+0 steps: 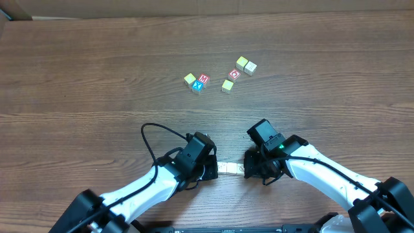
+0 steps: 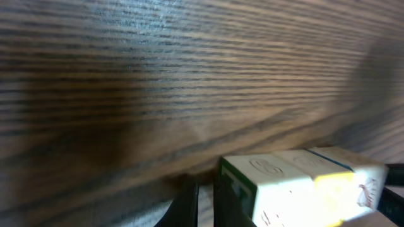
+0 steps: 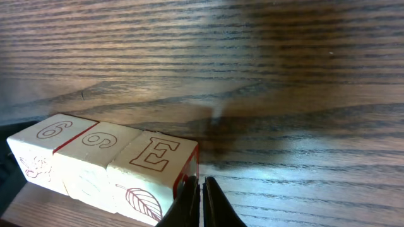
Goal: Flip 3 blocks
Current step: 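Squeeze the three-block row between the left and right grippers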
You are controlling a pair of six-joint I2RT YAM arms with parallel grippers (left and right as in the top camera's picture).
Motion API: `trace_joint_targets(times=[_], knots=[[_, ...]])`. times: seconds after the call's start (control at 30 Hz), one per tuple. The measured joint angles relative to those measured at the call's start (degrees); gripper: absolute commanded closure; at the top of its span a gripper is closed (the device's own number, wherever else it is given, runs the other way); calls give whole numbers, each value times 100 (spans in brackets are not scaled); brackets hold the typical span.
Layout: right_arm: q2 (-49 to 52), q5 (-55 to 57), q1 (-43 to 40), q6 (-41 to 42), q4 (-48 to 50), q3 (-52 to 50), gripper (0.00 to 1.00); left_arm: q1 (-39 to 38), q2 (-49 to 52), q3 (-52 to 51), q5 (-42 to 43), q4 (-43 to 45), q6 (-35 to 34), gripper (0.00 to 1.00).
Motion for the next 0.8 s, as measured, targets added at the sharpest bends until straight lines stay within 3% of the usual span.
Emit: trace_joint_targets(times=[0.33,0.67,0.8], knots=[[0,72,-4,28,-101,-7,95,39,122,0,72,350,-13,96],[0,-17,-4,103,-142,-7,96,39,122,61,181,79,55,96],[0,-85,-2,157,-127,-7,96,42,122,216,284,-428,55,96]])
